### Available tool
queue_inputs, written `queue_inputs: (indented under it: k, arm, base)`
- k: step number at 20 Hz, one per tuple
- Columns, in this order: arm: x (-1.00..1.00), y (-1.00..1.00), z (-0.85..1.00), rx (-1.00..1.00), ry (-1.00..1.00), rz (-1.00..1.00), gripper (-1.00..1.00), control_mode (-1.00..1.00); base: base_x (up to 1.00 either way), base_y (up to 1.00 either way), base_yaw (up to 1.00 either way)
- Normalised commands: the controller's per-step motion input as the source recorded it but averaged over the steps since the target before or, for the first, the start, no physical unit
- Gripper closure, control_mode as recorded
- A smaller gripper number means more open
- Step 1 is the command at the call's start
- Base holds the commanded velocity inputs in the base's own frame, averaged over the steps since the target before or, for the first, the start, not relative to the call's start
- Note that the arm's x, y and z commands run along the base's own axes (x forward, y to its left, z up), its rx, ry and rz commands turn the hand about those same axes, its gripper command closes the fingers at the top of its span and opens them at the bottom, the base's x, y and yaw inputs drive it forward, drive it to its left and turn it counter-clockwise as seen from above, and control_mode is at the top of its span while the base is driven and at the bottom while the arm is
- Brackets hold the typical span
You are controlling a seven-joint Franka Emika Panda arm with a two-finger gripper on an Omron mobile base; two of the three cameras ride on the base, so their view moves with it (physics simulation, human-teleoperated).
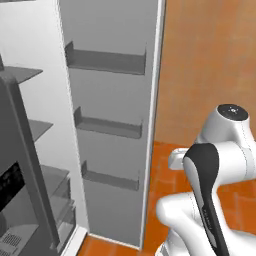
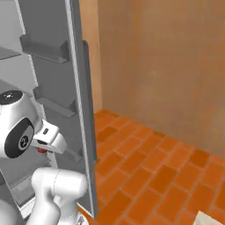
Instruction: Take the strawberry from the fridge and place it on top of the pancake, located on the dining counter.
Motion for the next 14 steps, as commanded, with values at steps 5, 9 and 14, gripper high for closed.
queue_inputs:
  k: [5,9,14]
  arm:
    - [0.0,0.0,0.0,0.0,0.0,0.0,1.0,1.0]
    - [0.0,0.0,0.0,0.0,0.0,0.0,1.0,1.0]
    - [0.0,0.0,0.0,0.0,0.0,0.0,1.0,1.0]
  base:
    - [-0.31,0.0,-0.88]
    - [-0.1,-0.09,-0.84]
    - [0.21,-0.39,-0.29]
